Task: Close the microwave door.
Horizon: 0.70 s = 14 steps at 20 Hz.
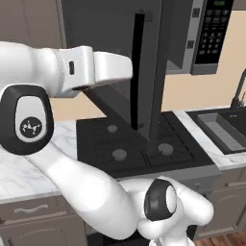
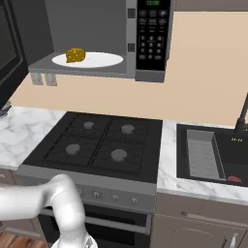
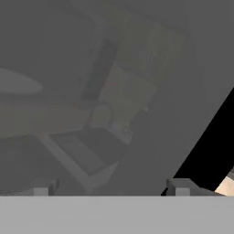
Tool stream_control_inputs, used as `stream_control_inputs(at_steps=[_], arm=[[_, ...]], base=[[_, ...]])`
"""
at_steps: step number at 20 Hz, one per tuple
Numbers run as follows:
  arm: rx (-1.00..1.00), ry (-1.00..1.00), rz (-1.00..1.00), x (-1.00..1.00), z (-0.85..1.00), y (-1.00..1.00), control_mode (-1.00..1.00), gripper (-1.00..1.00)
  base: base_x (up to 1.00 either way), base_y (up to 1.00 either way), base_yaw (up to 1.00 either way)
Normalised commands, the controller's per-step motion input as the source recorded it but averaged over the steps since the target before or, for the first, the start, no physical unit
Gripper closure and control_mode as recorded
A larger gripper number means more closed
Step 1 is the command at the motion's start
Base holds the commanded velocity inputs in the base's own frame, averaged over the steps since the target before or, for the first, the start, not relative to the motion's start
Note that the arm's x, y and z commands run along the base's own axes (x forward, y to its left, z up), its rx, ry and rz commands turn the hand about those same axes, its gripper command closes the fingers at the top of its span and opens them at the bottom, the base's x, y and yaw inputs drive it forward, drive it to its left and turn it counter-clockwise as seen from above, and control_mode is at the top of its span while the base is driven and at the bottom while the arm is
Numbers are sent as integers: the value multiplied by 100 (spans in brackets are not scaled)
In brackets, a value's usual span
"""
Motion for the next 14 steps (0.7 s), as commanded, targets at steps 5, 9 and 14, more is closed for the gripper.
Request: stream_control_inputs(at_steps=[5,9,14], arm=[[13,8,2,1,23,-99,-100,-100],[10,6,6,14,0,-91,-100,-100],[10,1,5,39,-15,-65,-100,-100]], base=[[0,0,0],[0,0,0],[0,0,0]])
